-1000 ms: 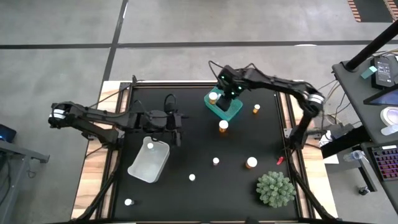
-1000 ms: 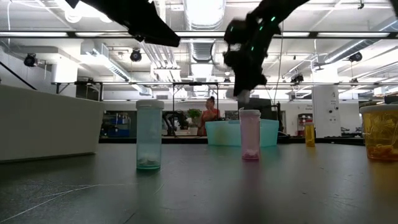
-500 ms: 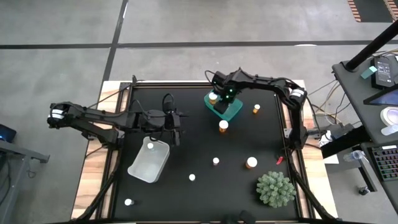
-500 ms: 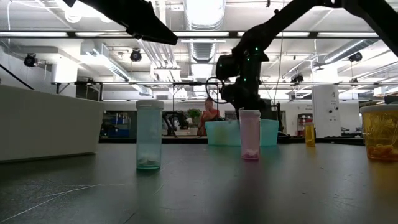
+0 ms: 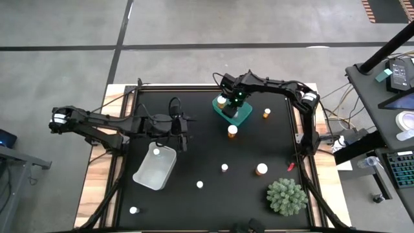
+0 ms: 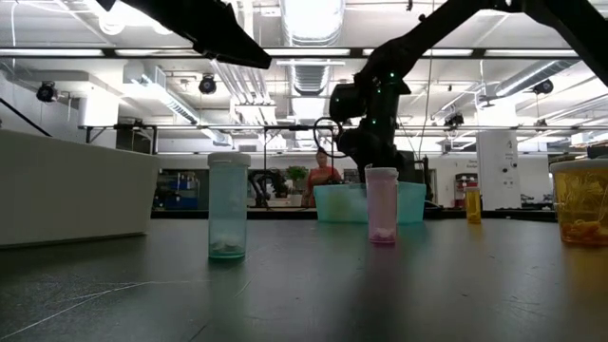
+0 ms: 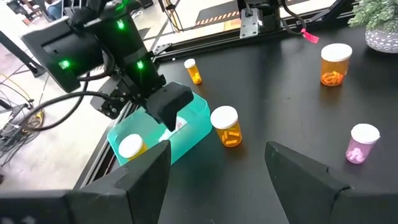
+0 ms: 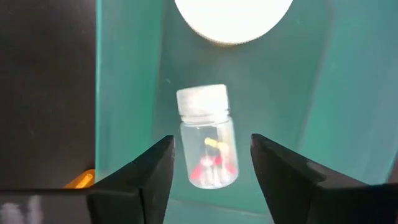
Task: Pick and place medicine bottles into bin by pill shape (circle, oval)
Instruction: Adjust the blue tablet bottle in the gray bin
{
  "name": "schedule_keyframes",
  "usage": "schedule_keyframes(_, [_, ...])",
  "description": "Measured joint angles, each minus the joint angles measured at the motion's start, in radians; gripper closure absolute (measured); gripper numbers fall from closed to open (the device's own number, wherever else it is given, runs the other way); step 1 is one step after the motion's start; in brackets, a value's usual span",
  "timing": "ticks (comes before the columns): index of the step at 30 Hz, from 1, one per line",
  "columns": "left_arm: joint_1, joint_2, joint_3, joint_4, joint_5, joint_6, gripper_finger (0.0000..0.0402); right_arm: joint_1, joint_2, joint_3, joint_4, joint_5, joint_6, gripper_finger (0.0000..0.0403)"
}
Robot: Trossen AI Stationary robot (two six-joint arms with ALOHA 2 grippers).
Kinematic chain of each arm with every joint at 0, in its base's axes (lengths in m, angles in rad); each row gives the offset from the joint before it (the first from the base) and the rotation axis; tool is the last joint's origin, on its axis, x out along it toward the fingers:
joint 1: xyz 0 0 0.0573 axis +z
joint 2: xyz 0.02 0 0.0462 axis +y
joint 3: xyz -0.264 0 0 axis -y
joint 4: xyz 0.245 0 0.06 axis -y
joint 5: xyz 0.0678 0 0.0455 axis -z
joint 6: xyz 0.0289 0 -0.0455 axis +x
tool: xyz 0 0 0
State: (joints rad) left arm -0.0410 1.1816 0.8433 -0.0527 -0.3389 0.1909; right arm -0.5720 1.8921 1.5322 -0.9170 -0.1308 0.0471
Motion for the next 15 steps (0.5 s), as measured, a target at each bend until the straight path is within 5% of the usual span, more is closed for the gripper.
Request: schedule_keyframes(15, [-0.002, 0.0, 0.0, -0.001, 0.001, -0.103, 0.0158, 0.07, -0.183, -0.032, 0.036, 0.003, 0.005, 0.0177])
